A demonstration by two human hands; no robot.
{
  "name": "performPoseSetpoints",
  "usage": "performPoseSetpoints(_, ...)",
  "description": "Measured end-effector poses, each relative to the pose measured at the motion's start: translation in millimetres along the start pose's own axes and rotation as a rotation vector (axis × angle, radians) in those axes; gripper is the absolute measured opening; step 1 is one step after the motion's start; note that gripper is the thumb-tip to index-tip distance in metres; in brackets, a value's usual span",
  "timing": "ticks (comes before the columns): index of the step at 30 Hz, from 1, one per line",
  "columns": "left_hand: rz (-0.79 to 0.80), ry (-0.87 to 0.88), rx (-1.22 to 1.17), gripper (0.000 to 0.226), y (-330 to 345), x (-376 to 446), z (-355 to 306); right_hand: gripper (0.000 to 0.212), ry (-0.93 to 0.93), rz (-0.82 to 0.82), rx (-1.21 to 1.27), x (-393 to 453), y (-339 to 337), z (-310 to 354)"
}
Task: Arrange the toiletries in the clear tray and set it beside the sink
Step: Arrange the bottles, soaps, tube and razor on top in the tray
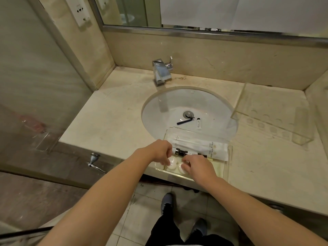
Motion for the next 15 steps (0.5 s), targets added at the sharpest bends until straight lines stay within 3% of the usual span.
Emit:
performPoseSetpoints(5,0.001,0.012,-0.021,0.025,-1.3,-2.1,-2.3,0.029,-0.049,0.010,0.046,-3.4,-1.3,1.9)
performPoseSetpoints(10,0.009,0.001,-0.039,0.025,-2.8,-1.3,0.0,0.031,-0.026,0.022,-0.101,-3.5,-6.5,-10.9)
performPoseSetpoints(15,0.025,-0.006,-0.019,0.024,0.9,-0.8,0.9,0.035,-0.018,0.078,-0.034,-4.6,1.4,-6.8)
Point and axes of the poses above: each hand's wrist, its own x-axis towards the middle knuckle, its own y-axis out of the palm, z = x × y, the point moved 7 cm from there along x, towards the middle knuckle, and after that the axes turned 8 degrees about y, right-handed, at the moved point
